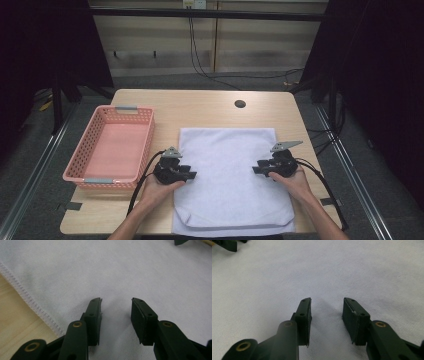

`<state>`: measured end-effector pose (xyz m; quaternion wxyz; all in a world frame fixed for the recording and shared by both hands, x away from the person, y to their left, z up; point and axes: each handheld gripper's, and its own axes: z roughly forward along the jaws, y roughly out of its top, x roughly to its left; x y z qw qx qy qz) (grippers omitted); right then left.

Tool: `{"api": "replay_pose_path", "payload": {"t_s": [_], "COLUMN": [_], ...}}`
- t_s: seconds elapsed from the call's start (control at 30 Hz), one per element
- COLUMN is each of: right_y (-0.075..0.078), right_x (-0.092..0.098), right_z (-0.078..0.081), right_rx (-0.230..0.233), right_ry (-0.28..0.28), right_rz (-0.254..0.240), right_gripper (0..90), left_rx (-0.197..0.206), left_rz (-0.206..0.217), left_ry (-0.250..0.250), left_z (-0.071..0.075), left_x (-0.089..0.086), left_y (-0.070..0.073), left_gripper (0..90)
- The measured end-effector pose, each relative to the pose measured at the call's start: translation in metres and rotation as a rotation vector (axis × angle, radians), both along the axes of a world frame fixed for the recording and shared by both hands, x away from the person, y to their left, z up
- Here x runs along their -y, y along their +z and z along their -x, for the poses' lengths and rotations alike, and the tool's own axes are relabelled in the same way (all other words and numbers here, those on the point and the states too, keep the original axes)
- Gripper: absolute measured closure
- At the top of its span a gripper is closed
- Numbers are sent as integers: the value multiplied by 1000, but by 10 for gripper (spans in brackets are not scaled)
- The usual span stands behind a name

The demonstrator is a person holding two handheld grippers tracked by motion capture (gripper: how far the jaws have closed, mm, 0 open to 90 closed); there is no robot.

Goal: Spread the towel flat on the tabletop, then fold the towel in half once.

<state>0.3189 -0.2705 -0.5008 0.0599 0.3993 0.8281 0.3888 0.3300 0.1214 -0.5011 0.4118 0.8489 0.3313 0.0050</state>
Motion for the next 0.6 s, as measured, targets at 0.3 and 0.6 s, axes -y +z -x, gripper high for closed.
{"api": "replay_pose_path", "payload": {"t_s": [0.3,0.6], "right_y": [2,4], "right_x": [3,3], "right_z": [21,56], "right_rx": [-26,-36], "right_ry": [10,51], "right_rz": [10,24], "right_gripper": [584,595], "left_rx": [6,-28], "left_rz": [34,12], "left_ry": [-12,-79], "left_z": [24,58], "left_x": [-5,-8], "left_y": [-3,2], "left_gripper": [585,585]}}
